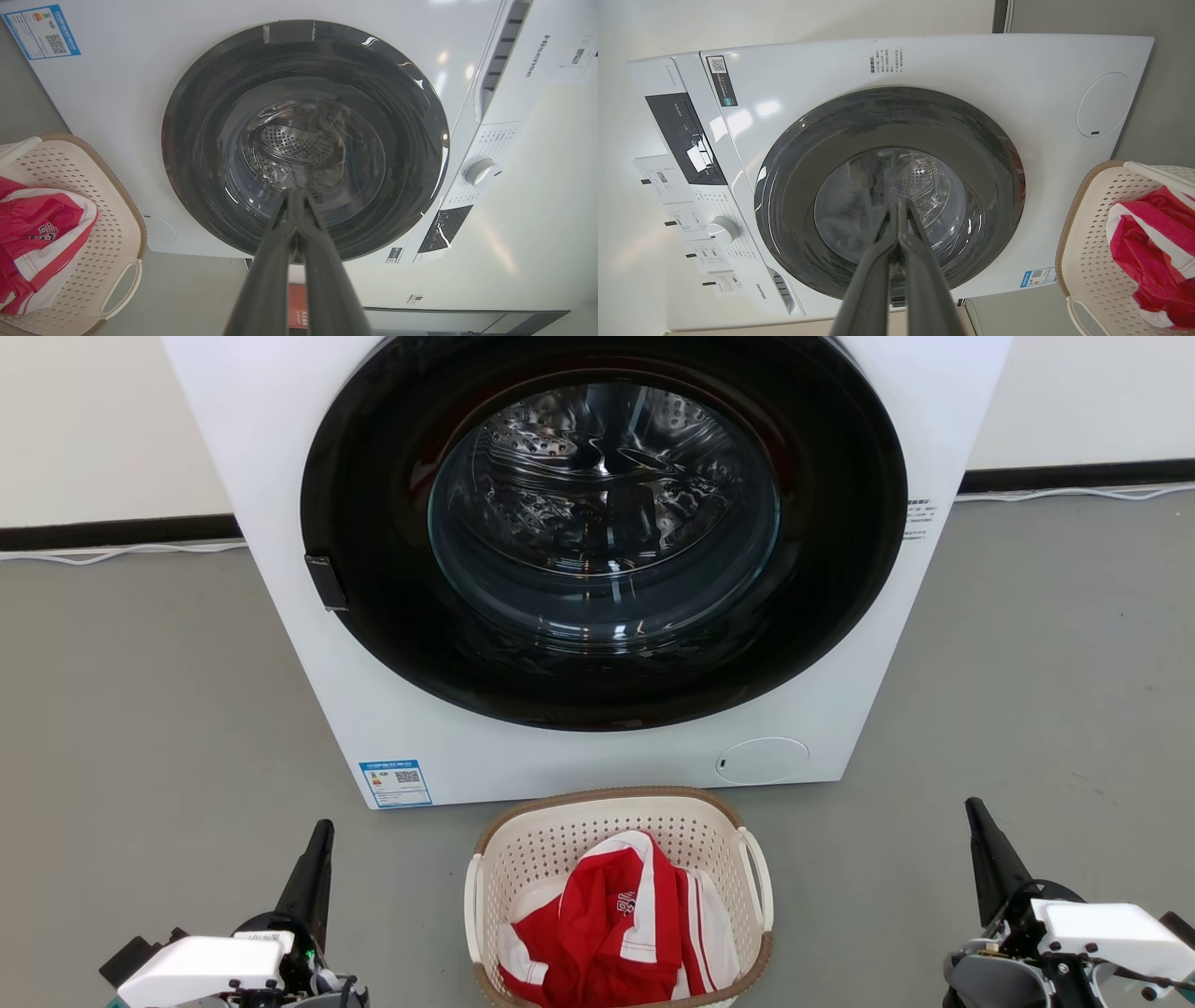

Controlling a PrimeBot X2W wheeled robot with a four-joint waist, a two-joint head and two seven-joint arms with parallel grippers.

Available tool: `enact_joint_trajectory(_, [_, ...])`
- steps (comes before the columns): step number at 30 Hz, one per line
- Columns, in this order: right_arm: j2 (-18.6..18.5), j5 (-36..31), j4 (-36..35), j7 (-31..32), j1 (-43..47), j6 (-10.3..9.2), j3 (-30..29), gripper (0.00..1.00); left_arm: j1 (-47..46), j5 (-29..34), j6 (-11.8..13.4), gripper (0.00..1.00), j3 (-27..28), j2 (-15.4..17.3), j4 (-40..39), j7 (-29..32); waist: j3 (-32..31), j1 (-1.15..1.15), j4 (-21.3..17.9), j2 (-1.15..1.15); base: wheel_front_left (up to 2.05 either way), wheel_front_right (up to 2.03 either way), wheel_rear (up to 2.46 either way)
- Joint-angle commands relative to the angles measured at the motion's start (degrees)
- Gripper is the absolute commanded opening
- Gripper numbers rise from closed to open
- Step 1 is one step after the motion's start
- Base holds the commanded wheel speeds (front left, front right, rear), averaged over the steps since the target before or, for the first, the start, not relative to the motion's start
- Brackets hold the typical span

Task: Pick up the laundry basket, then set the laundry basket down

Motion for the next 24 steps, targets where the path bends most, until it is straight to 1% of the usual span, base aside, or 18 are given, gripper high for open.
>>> enact_joint_trajectory(1, [-0.64, 0.39, -1.67, 0.45, -2.34, 0.42, 1.04, 0.0, -3.22, -0.27, -0.57, 0.0, 1.72, 0.6, -1.69, 0.36, 0.0, 0.0, 0.0, 0.0, 0.0, 0.0, 0.0])
enact_joint_trajectory(24, [-0.64, 0.39, -1.67, 0.44, -2.34, 0.42, 1.04, 0.0, -3.22, -0.27, -0.57, 0.0, 1.72, 0.6, -1.69, 0.36, 0.0, 0.0, 0.0, 0.0, 0.0, 0.0, 0.0])
